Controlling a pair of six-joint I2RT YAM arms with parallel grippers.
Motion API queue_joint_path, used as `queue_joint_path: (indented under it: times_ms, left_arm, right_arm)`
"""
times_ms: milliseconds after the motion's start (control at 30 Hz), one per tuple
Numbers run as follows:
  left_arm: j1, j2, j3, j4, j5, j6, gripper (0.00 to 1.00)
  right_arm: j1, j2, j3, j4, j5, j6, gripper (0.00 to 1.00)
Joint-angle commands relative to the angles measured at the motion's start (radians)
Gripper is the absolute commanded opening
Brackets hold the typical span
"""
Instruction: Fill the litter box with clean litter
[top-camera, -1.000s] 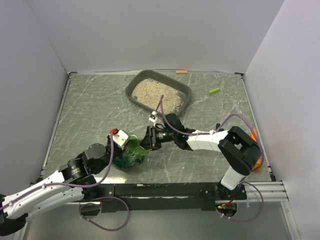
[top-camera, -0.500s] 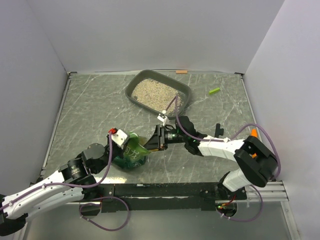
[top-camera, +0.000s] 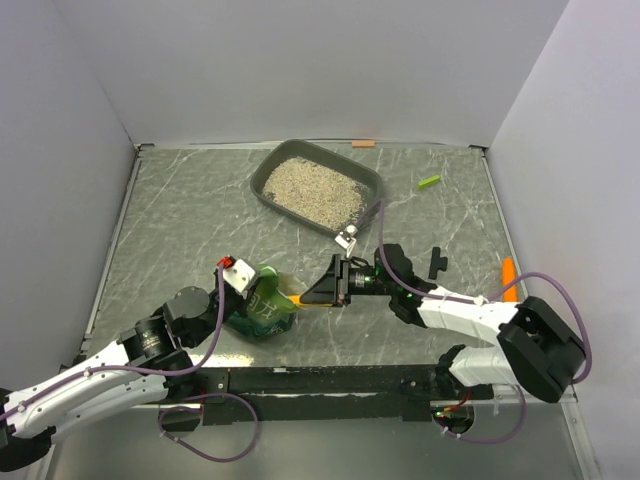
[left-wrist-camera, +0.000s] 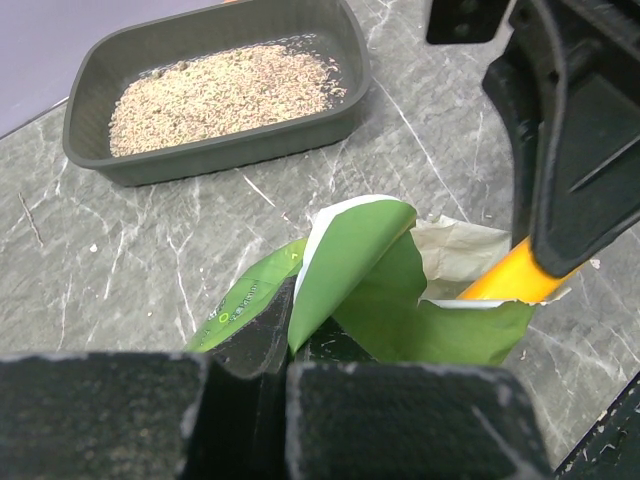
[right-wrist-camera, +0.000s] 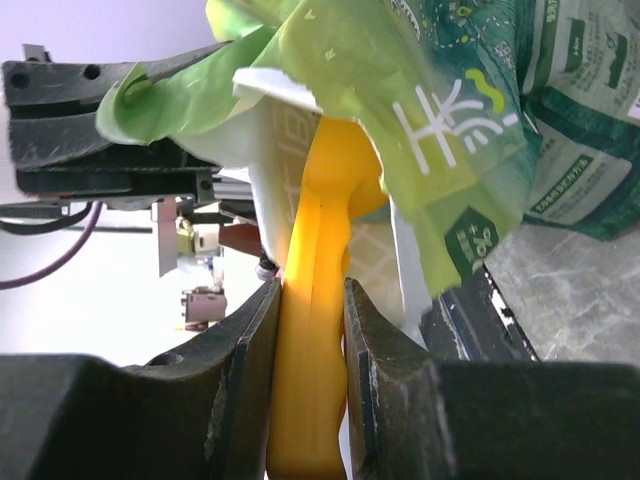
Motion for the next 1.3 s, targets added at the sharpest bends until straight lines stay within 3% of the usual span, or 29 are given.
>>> queue_joint_path:
  times_ms: [0,567,1267]
  left_arm:
    - [-0.009,0.006,0.012,0.067,0.023,-0.014,0.01]
    - [-0.015,0.015,0.012,0.066,0.023,-0.013,0.01]
    - [-0.023,0.008,0.010,0.064,0.014,-0.013,0.01]
  right_arm:
    - [-0.017,-0.100,-0.028,0.089,-0.042,0.036,0.00]
    - [-0.144,-0.453,-0.140,-0.207,0.016,-0.013,0.00]
    - [-0.201,-0.835,-0.289,-0.454,0.161,0.117,0.00]
